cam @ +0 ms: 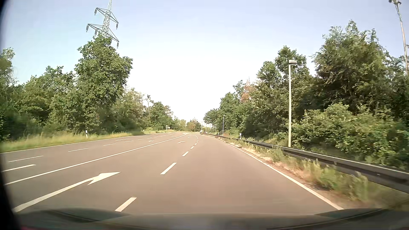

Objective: Follow the waypoints while adhering to traffic rules and regulations

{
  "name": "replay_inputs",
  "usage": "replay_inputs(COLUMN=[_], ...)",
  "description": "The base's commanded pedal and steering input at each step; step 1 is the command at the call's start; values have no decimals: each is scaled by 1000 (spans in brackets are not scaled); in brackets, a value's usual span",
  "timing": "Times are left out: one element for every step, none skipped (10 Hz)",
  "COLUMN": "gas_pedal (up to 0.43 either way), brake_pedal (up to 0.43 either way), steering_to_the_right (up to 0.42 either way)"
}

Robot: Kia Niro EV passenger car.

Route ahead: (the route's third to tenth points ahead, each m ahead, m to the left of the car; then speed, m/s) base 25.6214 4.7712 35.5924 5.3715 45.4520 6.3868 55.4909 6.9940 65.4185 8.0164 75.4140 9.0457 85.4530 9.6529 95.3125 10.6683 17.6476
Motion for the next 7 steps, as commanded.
replay_inputs(gas_pedal=[177,177,177,177,177,177,177], brake_pedal=[30,30,30,30,30,30,30], steering_to_the_right=[-12,-11,-10,-10,-10,-10,-10])
